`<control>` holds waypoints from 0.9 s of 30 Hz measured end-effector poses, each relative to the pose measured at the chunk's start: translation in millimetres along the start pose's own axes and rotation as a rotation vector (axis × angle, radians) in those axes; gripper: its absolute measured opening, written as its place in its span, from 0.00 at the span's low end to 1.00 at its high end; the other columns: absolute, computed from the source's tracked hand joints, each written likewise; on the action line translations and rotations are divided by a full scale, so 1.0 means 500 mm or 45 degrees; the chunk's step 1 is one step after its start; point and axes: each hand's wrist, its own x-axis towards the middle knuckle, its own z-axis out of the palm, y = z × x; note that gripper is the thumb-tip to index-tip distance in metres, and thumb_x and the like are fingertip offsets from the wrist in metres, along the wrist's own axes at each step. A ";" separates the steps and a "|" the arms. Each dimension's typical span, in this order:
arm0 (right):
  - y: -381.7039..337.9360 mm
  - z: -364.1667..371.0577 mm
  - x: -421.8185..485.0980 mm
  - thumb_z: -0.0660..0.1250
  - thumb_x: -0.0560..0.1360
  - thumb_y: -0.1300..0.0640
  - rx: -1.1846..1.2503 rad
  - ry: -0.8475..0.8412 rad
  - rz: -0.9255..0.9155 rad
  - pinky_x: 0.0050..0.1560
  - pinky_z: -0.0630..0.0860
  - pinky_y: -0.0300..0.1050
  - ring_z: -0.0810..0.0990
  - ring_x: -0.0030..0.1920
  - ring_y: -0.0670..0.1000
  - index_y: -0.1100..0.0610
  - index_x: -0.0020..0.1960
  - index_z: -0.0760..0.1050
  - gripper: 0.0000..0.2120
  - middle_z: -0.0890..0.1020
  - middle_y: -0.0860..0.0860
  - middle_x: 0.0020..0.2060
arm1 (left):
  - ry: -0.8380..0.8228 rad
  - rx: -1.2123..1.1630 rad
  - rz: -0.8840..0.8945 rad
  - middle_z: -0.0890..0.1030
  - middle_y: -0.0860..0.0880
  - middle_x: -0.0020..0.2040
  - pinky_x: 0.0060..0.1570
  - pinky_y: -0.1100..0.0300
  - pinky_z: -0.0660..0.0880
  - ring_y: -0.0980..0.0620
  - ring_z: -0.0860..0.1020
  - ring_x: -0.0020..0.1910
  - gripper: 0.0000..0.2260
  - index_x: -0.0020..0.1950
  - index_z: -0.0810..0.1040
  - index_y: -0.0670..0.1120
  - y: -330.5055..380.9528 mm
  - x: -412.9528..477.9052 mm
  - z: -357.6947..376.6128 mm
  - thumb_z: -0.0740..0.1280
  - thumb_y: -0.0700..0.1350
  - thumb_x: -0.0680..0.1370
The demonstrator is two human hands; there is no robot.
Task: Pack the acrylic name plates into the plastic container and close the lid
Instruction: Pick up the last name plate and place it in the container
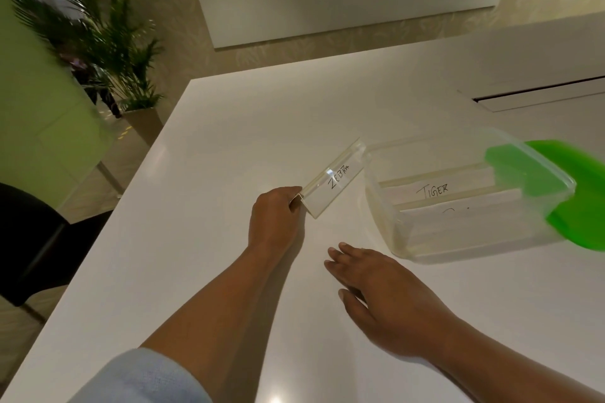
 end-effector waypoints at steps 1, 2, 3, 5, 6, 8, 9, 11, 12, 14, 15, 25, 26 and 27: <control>0.000 0.000 0.000 0.50 0.80 0.46 -0.003 0.001 -0.003 0.69 0.39 0.30 0.46 0.74 0.34 0.44 0.76 0.58 0.24 0.57 0.37 0.76 | 0.009 -0.005 0.005 0.86 0.46 0.42 0.38 0.51 0.79 0.46 0.81 0.39 0.13 0.50 0.86 0.47 0.000 0.000 0.001 0.63 0.36 0.77; 0.000 0.000 0.000 0.50 0.80 0.46 -0.003 0.000 -0.004 0.69 0.39 0.30 0.46 0.74 0.34 0.44 0.76 0.58 0.24 0.57 0.37 0.76 | 0.021 -0.008 0.006 0.86 0.47 0.42 0.37 0.53 0.79 0.47 0.81 0.39 0.14 0.52 0.86 0.49 0.000 0.001 0.001 0.62 0.36 0.77; -0.001 -0.001 -0.001 0.50 0.80 0.46 0.003 0.000 -0.002 0.70 0.40 0.31 0.46 0.74 0.34 0.44 0.76 0.58 0.24 0.57 0.37 0.76 | 0.045 -0.013 0.002 0.86 0.48 0.41 0.37 0.54 0.79 0.49 0.81 0.38 0.14 0.52 0.85 0.49 -0.003 0.001 -0.001 0.62 0.36 0.77; -0.001 -0.001 -0.002 0.50 0.80 0.46 0.011 0.006 -0.003 0.71 0.42 0.32 0.47 0.74 0.34 0.44 0.76 0.59 0.24 0.58 0.38 0.76 | 0.128 -0.043 -0.040 0.87 0.48 0.43 0.40 0.57 0.78 0.51 0.81 0.39 0.14 0.51 0.85 0.49 -0.008 0.000 -0.009 0.62 0.35 0.77; -0.001 -0.001 -0.003 0.51 0.80 0.46 0.010 0.010 -0.005 0.71 0.42 0.32 0.47 0.74 0.35 0.44 0.76 0.59 0.24 0.58 0.38 0.75 | 0.162 -0.073 -0.084 0.87 0.48 0.46 0.42 0.59 0.77 0.50 0.82 0.42 0.15 0.53 0.85 0.48 -0.011 0.000 -0.017 0.62 0.35 0.77; -0.001 0.000 -0.004 0.51 0.80 0.46 0.001 0.011 -0.014 0.70 0.42 0.31 0.47 0.74 0.35 0.45 0.76 0.59 0.24 0.58 0.38 0.75 | 0.192 -0.128 -0.177 0.86 0.49 0.50 0.48 0.63 0.73 0.51 0.82 0.48 0.15 0.55 0.85 0.48 -0.020 0.000 -0.042 0.62 0.35 0.77; -0.001 0.000 -0.004 0.51 0.80 0.46 -0.004 0.010 -0.020 0.70 0.41 0.31 0.47 0.74 0.34 0.44 0.75 0.59 0.24 0.58 0.38 0.75 | 0.198 -0.129 -0.198 0.86 0.49 0.51 0.50 0.64 0.72 0.52 0.82 0.49 0.15 0.55 0.85 0.47 -0.027 -0.001 -0.058 0.63 0.35 0.77; 0.002 0.002 -0.004 0.52 0.79 0.45 0.018 0.010 -0.023 0.68 0.39 0.28 0.45 0.73 0.32 0.43 0.75 0.60 0.24 0.57 0.36 0.75 | 0.224 -0.087 -0.185 0.86 0.49 0.51 0.52 0.65 0.72 0.52 0.82 0.49 0.14 0.56 0.85 0.46 -0.043 -0.007 -0.100 0.64 0.34 0.76; 0.003 0.003 -0.004 0.54 0.79 0.45 0.056 0.013 -0.011 0.68 0.40 0.27 0.45 0.72 0.30 0.42 0.74 0.61 0.24 0.57 0.34 0.74 | 0.244 -0.078 -0.177 0.86 0.49 0.51 0.52 0.65 0.72 0.53 0.81 0.49 0.14 0.56 0.85 0.46 -0.051 -0.014 -0.123 0.65 0.33 0.76; 0.006 0.002 -0.006 0.57 0.78 0.43 0.167 0.023 0.022 0.69 0.45 0.27 0.45 0.71 0.27 0.41 0.72 0.64 0.23 0.59 0.31 0.72 | 0.283 -0.095 -0.171 0.85 0.51 0.50 0.51 0.73 0.71 0.56 0.80 0.48 0.15 0.55 0.85 0.46 -0.067 -0.036 -0.172 0.67 0.32 0.75; 0.008 0.002 -0.006 0.58 0.77 0.43 0.217 0.025 0.036 0.70 0.48 0.29 0.47 0.70 0.26 0.40 0.72 0.65 0.23 0.60 0.29 0.71 | 0.300 -0.119 -0.172 0.85 0.52 0.50 0.50 0.77 0.70 0.57 0.80 0.48 0.15 0.55 0.85 0.47 -0.075 -0.052 -0.196 0.67 0.31 0.74; 0.016 -0.032 0.006 0.75 0.60 0.33 1.094 0.081 0.231 0.67 0.68 0.42 0.71 0.66 0.37 0.38 0.67 0.66 0.39 0.75 0.39 0.66 | 0.241 -0.563 -0.257 0.86 0.56 0.47 0.48 0.64 0.79 0.57 0.83 0.49 0.19 0.47 0.85 0.53 -0.098 -0.222 -0.300 0.65 0.29 0.76; 0.016 -0.039 0.006 0.77 0.58 0.34 1.246 0.089 0.242 0.66 0.70 0.43 0.73 0.66 0.41 0.42 0.69 0.66 0.42 0.76 0.43 0.66 | 0.222 -0.582 -0.247 0.86 0.56 0.47 0.47 0.67 0.78 0.58 0.83 0.49 0.20 0.47 0.85 0.54 -0.092 -0.234 -0.299 0.65 0.29 0.76; 0.017 -0.045 0.004 0.78 0.58 0.37 1.364 0.092 0.240 0.63 0.72 0.43 0.75 0.65 0.44 0.47 0.70 0.66 0.45 0.76 0.46 0.66 | 0.205 -0.600 -0.241 0.86 0.55 0.47 0.45 0.69 0.78 0.58 0.83 0.48 0.20 0.47 0.86 0.54 -0.087 -0.244 -0.297 0.65 0.29 0.76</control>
